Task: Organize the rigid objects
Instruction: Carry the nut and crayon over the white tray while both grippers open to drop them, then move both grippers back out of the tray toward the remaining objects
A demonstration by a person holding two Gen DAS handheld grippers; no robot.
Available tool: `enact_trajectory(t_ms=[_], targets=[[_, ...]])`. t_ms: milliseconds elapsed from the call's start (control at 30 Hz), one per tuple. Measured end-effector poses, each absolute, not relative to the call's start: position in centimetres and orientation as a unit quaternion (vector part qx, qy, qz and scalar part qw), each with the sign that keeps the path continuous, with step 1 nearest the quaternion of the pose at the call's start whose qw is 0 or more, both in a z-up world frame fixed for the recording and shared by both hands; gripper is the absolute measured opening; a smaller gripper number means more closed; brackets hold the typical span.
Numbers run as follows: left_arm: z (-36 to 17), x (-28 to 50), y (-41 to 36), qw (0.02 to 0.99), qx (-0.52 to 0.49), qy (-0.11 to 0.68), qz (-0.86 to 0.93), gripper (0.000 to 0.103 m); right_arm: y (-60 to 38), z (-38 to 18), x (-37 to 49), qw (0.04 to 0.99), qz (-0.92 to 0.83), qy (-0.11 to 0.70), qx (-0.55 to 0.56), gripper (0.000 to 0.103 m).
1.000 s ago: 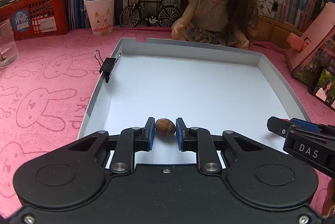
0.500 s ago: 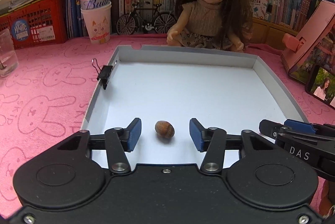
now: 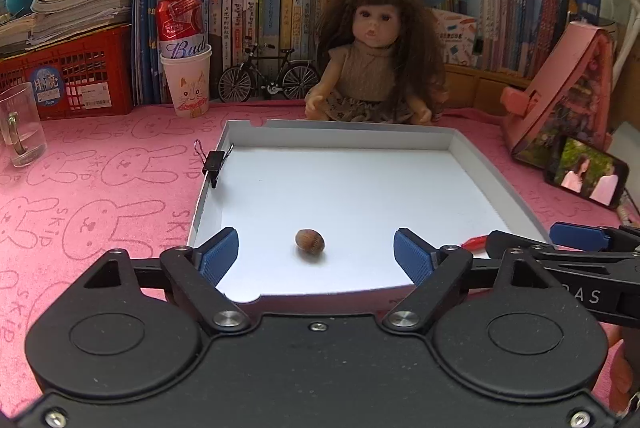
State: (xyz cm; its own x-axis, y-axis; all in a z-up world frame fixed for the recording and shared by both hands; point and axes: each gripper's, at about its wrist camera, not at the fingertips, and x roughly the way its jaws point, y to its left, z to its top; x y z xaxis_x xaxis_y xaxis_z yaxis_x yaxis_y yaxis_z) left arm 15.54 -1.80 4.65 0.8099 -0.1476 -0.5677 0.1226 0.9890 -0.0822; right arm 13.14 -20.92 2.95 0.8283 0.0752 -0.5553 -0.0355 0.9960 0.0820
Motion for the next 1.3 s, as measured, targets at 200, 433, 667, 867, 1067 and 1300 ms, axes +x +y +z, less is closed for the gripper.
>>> enact_trajectory(t_ms=[200, 433, 667, 867, 1067, 1300], targets=[[5.1, 13.0, -1.3, 0.953, -0.029, 0.289, -0.09, 0.087, -20.6, 3.6, 10.9, 0.961, 0.041, 0.274, 0.024, 0.09], [5.1, 10.3, -0.4, 0.956, -0.036, 0.272, -0.102, 0.094, -21.0, 3.8, 8.2, 0.966, 0.042, 0.256, 0.018, 0.097], [4.8, 8.3, 0.4, 0.958, -0.026, 0.267, -0.1, 0.095, -21.7, 3.4, 6.0, 0.966, 0.039, 0.254, 0.013, 0.1], [4.1, 6.9, 0.7, 0.963, -0.018, 0.25, -0.095, 0.096, -21.7, 2.6, 5.0, 0.966, 0.037, 0.256, 0.017, 0.103], [3.9, 6.0, 0.9, 0.964, -0.012, 0.246, -0.096, 0.096, -21.6, 2.0, 4.2, 0.965, 0.033, 0.258, 0.024, 0.103], [3.4, 4.5, 0.8, 0.964, 0.001, 0.242, -0.11, 0.096, -21.6, 1.2, 3.4, 0.964, 0.03, 0.262, 0.022, 0.103]])
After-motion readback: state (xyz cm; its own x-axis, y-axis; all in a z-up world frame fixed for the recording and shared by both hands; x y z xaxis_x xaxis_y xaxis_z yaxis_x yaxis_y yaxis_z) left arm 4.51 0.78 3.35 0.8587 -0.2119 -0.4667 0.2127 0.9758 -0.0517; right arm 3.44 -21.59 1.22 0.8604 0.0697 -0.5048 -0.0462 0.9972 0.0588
